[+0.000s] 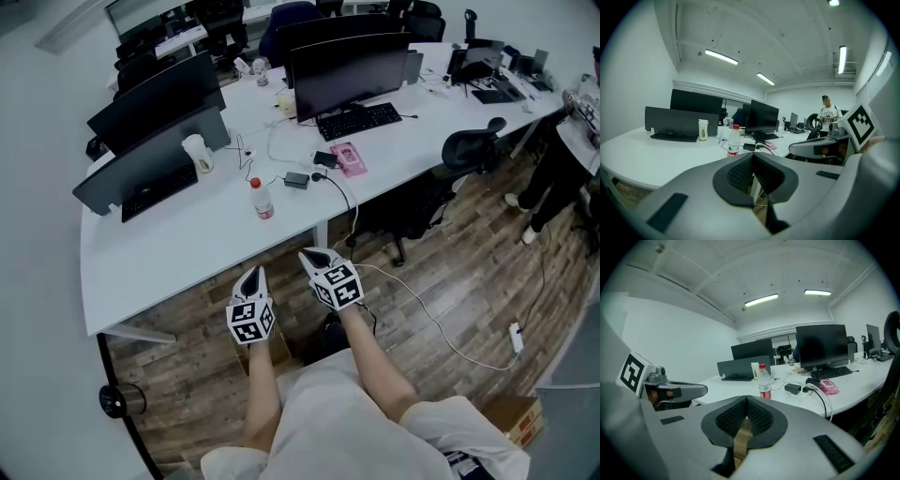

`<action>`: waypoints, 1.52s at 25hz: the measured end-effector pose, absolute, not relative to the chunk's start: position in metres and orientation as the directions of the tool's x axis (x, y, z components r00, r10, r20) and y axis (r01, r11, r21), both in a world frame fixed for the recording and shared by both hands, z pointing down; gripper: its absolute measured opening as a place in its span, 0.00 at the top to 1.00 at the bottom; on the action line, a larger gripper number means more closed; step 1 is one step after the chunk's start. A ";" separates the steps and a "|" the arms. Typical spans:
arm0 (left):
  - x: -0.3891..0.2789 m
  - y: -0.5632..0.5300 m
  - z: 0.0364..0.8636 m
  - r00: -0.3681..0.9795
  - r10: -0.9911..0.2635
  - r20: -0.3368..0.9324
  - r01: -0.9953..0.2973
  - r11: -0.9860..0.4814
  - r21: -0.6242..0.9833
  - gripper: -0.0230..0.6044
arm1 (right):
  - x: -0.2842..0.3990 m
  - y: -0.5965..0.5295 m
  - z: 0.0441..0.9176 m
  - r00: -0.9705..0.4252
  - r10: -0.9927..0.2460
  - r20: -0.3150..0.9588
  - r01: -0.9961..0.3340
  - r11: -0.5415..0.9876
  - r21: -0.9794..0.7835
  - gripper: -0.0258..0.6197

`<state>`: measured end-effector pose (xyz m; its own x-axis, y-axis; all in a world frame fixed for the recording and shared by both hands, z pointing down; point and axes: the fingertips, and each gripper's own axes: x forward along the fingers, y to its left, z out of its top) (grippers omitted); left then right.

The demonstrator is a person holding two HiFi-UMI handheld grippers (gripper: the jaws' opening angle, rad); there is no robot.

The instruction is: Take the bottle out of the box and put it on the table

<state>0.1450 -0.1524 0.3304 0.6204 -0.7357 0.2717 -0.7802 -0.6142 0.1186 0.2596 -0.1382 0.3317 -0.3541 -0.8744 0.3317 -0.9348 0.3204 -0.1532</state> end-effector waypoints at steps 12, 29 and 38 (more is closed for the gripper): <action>0.146 -0.155 0.332 0.632 -0.725 0.274 -0.771 -0.624 0.128 0.94 | 0.267 -0.139 0.338 -0.339 -0.873 0.350 -0.940 0.300 -0.163 0.90; 0.144 -0.157 0.329 0.649 -0.711 0.270 -0.757 -0.638 0.140 0.94 | 0.266 -0.141 0.335 -0.329 -0.873 0.360 -0.944 0.298 -0.142 0.90; 0.141 -0.161 0.324 0.649 -0.714 0.263 -0.757 -0.639 0.134 0.94 | 0.263 -0.140 0.334 -0.328 -0.869 0.371 -0.945 0.300 -0.133 0.90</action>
